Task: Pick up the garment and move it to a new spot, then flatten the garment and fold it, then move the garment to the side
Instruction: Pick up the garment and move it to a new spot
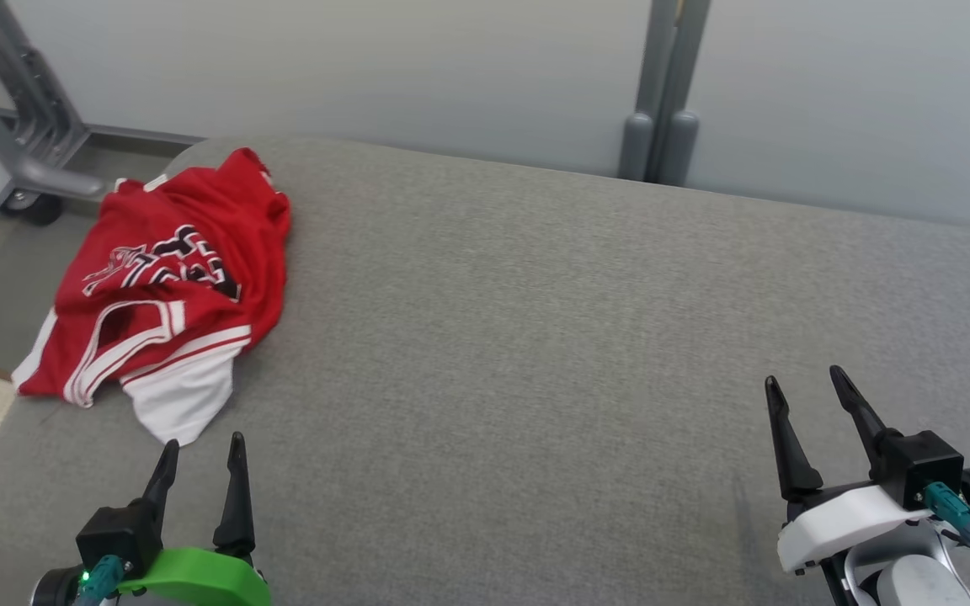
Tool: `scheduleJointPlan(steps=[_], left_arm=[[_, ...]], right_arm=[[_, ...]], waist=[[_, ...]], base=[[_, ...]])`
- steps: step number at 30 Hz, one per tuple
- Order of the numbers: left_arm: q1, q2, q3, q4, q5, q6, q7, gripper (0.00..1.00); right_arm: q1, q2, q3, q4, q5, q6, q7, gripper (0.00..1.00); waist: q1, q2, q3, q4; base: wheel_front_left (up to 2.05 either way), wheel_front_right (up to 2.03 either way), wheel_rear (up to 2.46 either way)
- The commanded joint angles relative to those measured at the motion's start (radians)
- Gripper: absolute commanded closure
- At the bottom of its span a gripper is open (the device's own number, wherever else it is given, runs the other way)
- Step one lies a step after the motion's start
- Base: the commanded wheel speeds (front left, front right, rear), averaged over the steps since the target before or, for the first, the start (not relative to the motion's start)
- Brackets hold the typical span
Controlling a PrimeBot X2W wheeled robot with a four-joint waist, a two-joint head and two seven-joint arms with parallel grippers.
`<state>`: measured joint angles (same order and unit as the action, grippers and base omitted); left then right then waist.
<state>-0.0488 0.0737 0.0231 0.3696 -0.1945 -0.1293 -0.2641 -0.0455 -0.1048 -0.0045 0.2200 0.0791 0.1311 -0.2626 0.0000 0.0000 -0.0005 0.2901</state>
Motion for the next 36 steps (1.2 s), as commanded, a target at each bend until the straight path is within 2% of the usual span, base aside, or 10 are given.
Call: scheduleJointPlan(steps=[1, 10, 18, 22, 31, 36], left_arm=[[0.016, -0.002, 0.009, -0.006, -0.002, -0.002, 0.0, 0.0], [0.025, -0.007, 0.029, -0.016, 0.0, -0.002, 0.0, 0.0], [-0.011, -0.009, 0.041, -0.032, -0.008, -0.002, 0.0, 0.0], [-0.092, -0.014, 0.022, 0.013, -0.042, -0.002, 0.0, 0.0], [-0.471, 0.001, 0.008, 0.212, -0.169, 0.0, 0.233, 0.0], [-0.622, 0.024, 0.019, 0.331, -0.198, 0.026, 0.349, 0.0]], right_arm=[[-0.009, 0.001, 0.007, 0.001, 0.009, -0.001, -0.003, 0.0], [-0.015, 0.005, 0.021, 0.006, 0.009, -0.001, -0.003, 0.0], [-0.002, -0.009, 0.021, -0.003, 0.016, -0.001, -0.003, 0.0], [-0.033, -0.032, 0.028, -0.015, 0.007, -0.001, -0.003, 0.0], [-0.137, -0.118, 0.089, -0.022, -0.004, -0.001, -0.003, 0.0], [-0.184, -0.143, 0.119, -0.021, 0.003, -0.001, -0.003, 0.0]], waist=[[0.0, 0.0, -0.006, 0.117], [0.0, 0.0, -0.006, 0.16], [0.0, 0.0, 0.014, 0.139], [0.0, 0.0, 0.081, 0.128], [0.0, 0.0, 0.282, 0.099], [0.0, 0.0, 0.351, 0.065]], base=[[0.0, 0.0, 0.0], [0.0, 0.0, 0.0], [0.0, 0.0, 0.0], [0.0, 0.0, 0.0], [0.0, 0.0, 0.0], [0.0, 0.0, 0.0]])
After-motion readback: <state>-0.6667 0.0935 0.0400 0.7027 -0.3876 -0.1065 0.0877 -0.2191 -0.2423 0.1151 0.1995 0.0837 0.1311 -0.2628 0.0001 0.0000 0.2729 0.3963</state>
